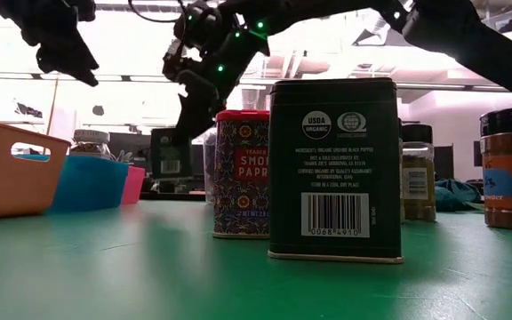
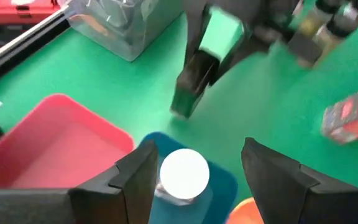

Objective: Sort spices by type
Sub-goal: Put the top left green seasoning can into the red bin

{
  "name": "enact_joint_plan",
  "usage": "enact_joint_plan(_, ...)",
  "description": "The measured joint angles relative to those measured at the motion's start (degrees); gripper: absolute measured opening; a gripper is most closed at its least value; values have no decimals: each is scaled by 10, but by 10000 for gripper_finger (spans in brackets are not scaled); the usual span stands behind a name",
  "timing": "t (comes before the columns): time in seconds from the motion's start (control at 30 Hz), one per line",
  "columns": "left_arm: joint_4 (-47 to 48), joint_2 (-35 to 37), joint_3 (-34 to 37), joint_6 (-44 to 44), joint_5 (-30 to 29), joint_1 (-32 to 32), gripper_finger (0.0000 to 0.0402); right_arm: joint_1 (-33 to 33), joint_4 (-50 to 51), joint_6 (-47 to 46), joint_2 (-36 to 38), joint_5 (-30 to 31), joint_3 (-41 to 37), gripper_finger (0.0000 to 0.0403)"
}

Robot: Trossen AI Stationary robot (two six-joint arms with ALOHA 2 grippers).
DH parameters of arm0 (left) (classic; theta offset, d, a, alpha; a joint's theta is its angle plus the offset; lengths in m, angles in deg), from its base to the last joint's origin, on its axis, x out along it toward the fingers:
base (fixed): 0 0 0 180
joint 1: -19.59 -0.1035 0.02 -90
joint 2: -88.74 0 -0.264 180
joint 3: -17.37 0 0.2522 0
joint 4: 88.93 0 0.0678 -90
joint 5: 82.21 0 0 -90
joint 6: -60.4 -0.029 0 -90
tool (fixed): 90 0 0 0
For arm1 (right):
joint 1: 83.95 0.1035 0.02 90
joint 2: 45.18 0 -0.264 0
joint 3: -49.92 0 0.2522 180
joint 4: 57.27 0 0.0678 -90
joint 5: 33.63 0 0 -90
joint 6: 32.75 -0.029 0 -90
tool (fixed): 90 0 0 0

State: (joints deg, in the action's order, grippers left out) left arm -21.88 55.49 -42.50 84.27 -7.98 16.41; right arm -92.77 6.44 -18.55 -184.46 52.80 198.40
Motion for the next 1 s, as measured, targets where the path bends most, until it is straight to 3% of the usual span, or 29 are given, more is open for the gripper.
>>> enact_joint_plan(0.17,-1,-1,0,-28,-8,0,219,0,13,38,24,0,-4,157)
enact_joint_plan(0.33,-3,-1,0,3,-26,0,219,-6,17,36,29,-2,-4,173)
enact_joint_plan(0.53,-23,5,26,9,-28,0,219,-20,10,15,31,-53,-4,168)
enact_joint_plan(1.0,-307,29,195,15,-28,0,219,-33,9,-4,75,-118,-4,169)
